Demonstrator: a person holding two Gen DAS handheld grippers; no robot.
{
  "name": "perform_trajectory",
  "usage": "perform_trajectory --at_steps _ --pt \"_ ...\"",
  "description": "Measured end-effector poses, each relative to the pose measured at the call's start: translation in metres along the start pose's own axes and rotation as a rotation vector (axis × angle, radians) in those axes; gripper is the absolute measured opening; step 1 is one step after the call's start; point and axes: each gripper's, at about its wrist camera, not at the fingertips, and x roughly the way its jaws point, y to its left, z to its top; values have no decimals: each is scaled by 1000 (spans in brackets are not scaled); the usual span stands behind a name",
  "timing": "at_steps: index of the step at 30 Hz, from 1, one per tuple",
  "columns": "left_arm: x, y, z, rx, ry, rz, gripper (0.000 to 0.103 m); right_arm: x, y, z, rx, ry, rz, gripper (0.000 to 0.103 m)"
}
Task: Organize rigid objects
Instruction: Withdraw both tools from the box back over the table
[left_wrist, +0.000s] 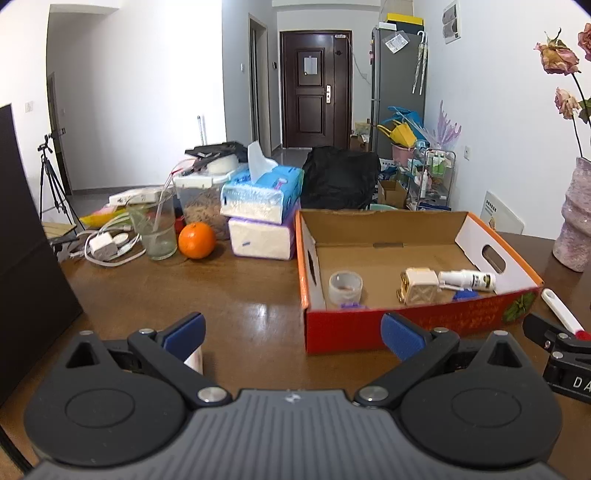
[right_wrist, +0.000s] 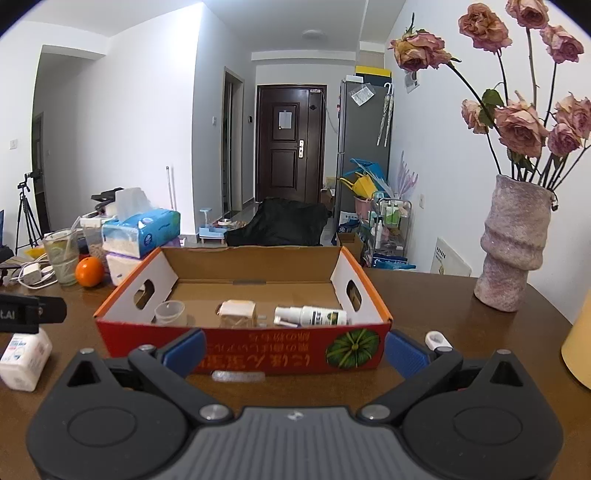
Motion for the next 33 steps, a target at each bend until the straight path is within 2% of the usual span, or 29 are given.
perform_trajectory --at_steps 21,33 --pt "-59 32 -58 31 55 28 103 -70 -16 -55 10 63 -69 103" --pt "-62 51 -63 25 64 81 103 -86 -38 -63 29 64 -114 103"
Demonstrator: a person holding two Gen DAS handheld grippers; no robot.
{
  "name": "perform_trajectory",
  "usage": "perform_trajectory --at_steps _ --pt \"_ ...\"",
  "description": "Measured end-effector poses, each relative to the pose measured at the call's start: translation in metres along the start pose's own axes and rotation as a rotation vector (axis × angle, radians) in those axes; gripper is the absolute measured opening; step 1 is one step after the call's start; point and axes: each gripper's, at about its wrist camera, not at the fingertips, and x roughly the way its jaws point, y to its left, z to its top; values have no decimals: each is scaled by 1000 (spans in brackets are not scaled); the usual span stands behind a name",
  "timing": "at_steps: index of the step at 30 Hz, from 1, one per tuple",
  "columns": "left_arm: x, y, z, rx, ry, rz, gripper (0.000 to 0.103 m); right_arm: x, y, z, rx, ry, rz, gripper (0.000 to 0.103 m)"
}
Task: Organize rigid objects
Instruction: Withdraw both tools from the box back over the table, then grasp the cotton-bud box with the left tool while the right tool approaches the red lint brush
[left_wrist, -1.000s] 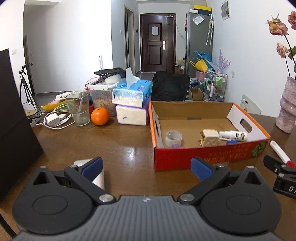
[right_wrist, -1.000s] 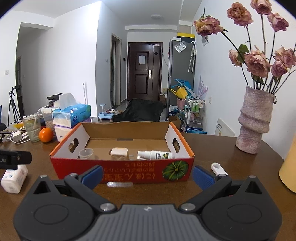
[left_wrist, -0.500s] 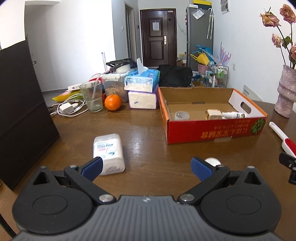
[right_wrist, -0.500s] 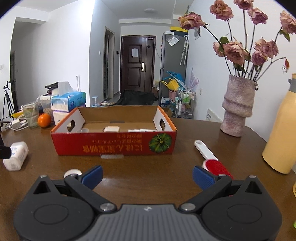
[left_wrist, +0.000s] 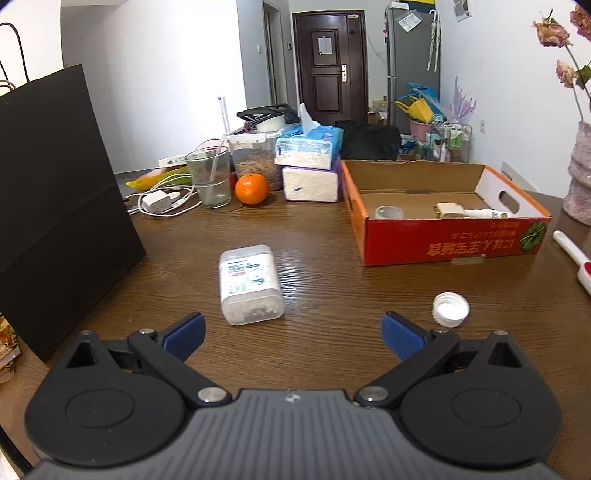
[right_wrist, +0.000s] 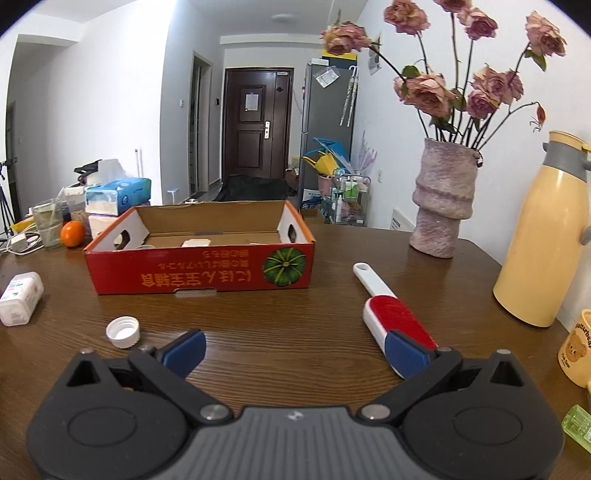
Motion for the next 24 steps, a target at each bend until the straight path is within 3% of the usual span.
perform_trajectory --at_steps 13,24 --pt "37 27 0 -67 46 48 103 28 -41 -9 30 28 -100 103" --pt "91 42 6 -137 61 131 103 81 -78 -15 72 89 -187 103"
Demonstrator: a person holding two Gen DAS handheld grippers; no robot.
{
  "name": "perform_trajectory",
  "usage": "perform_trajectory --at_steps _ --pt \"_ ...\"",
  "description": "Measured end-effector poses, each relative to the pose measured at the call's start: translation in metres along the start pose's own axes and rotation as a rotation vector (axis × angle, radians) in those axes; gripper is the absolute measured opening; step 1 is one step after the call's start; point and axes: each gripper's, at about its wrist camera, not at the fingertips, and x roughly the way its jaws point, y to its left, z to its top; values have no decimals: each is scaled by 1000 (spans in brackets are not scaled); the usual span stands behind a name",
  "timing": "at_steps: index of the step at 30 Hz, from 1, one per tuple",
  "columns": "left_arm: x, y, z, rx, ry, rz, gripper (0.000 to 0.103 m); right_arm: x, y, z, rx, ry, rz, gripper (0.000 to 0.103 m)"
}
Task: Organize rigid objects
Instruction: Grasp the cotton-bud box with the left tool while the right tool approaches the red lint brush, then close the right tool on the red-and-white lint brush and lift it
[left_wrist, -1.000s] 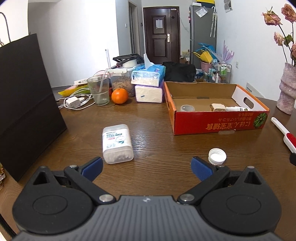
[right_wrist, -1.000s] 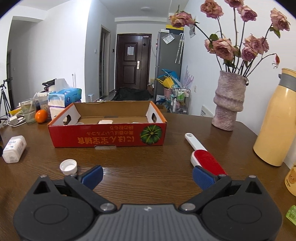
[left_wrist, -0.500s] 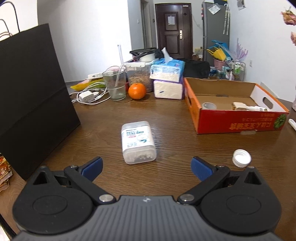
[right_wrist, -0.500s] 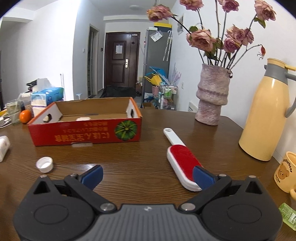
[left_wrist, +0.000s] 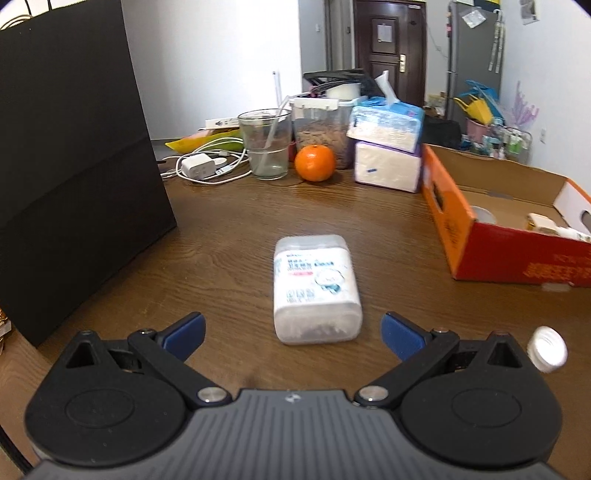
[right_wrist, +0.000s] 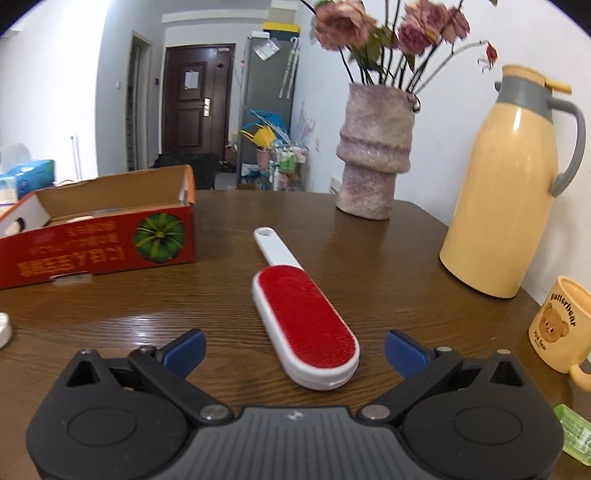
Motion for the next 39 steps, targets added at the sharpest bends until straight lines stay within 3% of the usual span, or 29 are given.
perform_trajectory --at_steps 11,19,22,23,24,29,39 --pt "66 -7 14 -82 66 63 103 23 -6 0 33 3 -1 103" --pt "79 -9 18 -107 43 84 103 34 -2 6 23 -10 7 103" --pt "85 -8 21 -115 52 58 87 38 -3 9 27 -14 3 103" --pt "88 -8 21 -117 62 44 69 39 -3 9 28 -14 1 103" --pt "88 -9 21 -109 53 46 67 41 -3 10 30 -13 -1 103" --pt "84 -5 21 -116 41 30 66 48 -7 12 36 -9 -12 103" --pt "43 -13 21 -93 -71 -1 66 66 -16 17 53 17 -9 103"
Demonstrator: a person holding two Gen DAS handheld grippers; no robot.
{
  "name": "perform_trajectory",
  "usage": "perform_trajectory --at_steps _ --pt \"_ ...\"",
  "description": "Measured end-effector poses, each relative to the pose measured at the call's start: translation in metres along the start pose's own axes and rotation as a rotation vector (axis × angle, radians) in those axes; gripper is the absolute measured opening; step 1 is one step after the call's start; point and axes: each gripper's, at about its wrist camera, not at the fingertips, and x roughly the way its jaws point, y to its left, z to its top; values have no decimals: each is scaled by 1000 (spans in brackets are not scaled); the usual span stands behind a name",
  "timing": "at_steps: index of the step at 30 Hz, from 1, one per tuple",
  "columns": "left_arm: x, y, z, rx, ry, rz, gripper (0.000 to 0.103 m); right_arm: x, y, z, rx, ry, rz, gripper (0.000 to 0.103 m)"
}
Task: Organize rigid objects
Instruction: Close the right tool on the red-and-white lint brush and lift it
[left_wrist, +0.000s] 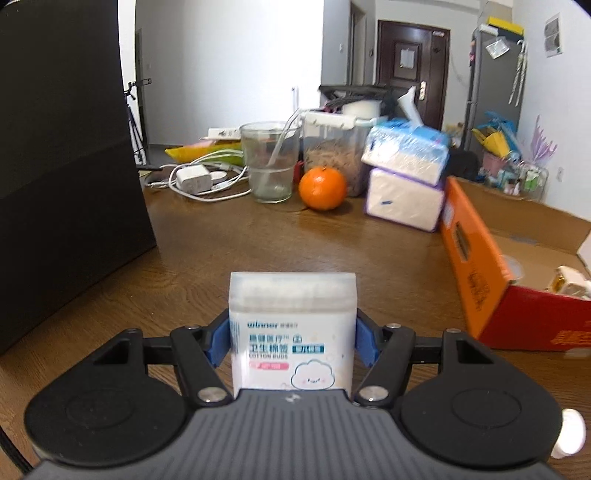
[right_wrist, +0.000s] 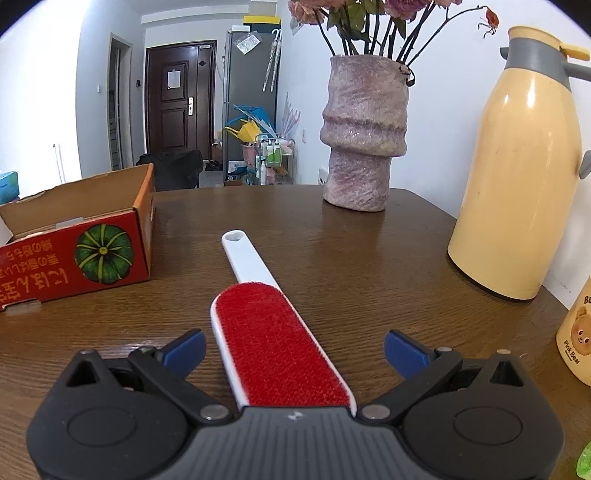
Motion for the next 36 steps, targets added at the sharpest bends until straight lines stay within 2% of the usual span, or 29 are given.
perform_trajectory --at_steps 20,26,28,30,31,32,36 --pt "-72 -57 -21 64 -94 -196 66 15 -8 4 32 32 55 101" --pt "-84 -76 -31 85 -91 -238 66 18 -8 3 42 56 93 89" --pt "-85 -81 -34 92 -87 -248 66 19 -8 2 43 67 106 79" --pt "-87 -87 -37 103 -84 -257 66 17 -6 2 33 59 116 63" --pt "-88 -89 -38 106 -84 -261 66 16 -5 1 26 55 122 58" --pt "-89 -91 -39 110 -83 -263 66 15 -4 1 19 51 127 55" --pt "-90 -95 -42 119 -84 -270 66 12 -2 0 11 47 128 55"
